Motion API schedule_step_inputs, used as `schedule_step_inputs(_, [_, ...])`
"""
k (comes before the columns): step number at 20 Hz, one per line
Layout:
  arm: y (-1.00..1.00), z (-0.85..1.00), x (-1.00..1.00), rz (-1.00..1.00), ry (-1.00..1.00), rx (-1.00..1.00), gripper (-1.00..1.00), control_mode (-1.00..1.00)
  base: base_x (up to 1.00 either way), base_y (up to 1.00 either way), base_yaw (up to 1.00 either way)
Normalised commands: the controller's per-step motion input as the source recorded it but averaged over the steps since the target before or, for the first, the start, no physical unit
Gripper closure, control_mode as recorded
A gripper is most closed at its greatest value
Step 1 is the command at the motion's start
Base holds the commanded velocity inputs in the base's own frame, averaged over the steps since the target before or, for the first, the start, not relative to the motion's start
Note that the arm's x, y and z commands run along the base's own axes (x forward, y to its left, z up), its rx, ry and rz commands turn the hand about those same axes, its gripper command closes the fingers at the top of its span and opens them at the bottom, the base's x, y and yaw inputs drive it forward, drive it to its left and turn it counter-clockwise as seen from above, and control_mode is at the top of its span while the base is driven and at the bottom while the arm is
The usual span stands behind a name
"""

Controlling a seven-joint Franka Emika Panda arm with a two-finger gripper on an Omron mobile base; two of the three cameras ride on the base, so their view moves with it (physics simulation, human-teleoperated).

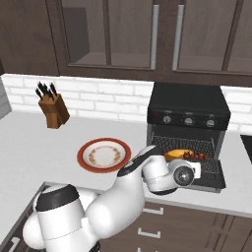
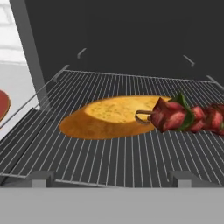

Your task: Pick up the kebab skewer and baguette bread, and place them inside the toaster oven. Close the toaster oven door and start by setting the timer.

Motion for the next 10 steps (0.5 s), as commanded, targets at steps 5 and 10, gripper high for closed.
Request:
schedule_step_inputs(5, [0.0, -0.06, 0.08, 0.0, 0.0, 0.0, -1.0, -1.0, 0.0, 0.0, 0.0])
schedule_step_inputs(10, [0.0, -0.11, 0.01, 0.0, 0.0, 0.0, -1.0, -1.0, 0.0, 0.0, 0.0])
